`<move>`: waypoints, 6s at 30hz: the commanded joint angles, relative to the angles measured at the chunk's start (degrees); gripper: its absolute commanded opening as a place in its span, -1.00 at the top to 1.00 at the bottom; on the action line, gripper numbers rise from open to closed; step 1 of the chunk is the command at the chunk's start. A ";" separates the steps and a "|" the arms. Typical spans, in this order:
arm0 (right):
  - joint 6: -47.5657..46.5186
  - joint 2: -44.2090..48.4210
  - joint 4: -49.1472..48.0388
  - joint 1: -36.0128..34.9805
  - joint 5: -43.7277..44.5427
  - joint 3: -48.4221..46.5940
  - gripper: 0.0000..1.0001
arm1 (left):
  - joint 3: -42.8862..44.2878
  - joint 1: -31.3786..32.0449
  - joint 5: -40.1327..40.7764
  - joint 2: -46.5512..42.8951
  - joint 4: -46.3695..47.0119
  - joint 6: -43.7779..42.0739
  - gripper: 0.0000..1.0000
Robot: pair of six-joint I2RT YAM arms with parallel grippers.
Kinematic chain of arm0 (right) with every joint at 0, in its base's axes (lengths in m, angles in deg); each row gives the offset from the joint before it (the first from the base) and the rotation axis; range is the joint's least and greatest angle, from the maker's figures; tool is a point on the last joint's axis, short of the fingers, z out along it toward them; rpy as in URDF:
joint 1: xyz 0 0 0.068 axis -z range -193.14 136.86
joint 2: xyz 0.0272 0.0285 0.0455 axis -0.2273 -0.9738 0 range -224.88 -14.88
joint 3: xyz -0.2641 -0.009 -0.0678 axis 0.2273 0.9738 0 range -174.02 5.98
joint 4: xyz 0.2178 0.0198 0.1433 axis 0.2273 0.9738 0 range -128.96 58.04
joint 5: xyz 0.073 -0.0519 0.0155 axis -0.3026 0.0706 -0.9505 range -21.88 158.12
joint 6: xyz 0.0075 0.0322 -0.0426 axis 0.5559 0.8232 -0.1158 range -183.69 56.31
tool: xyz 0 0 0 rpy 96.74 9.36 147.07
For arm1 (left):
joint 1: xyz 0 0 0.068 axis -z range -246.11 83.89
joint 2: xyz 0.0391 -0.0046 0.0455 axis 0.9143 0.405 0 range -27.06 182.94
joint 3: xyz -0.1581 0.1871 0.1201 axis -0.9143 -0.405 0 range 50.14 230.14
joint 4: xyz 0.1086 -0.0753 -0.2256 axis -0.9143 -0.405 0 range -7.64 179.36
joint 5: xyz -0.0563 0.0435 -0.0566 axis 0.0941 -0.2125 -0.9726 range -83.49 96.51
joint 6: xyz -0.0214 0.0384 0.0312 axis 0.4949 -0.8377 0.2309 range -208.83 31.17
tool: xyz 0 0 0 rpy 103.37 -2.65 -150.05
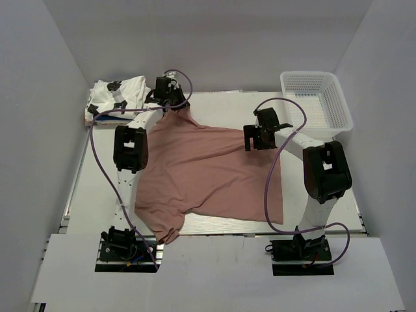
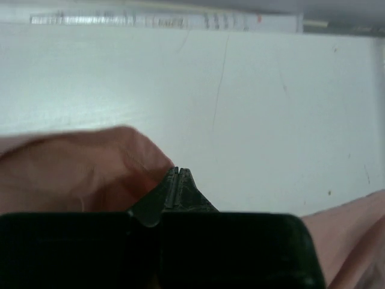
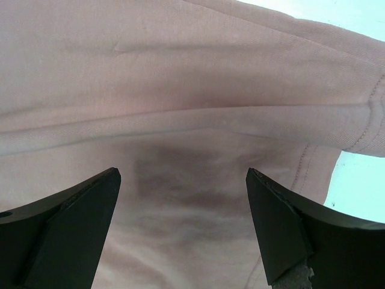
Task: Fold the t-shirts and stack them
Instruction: Flatten out the tshirt
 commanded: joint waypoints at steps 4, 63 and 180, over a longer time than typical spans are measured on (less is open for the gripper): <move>0.41 3.43 -0.52 -0.36 1.54 0.17 -0.81 | 11.72 -0.08 -5.50 8.75 11.25 1.23 1.00; -7.68 -39.90 12.60 0.87 3.20 -56.69 -0.81 | 16.49 -4.30 5.83 12.37 -6.76 -5.89 -1.00; 15.08 14.15 -1.57 -4.32 6.46 17.84 -0.81 | -81.06 9.24 12.59 -88.53 -49.01 27.68 1.00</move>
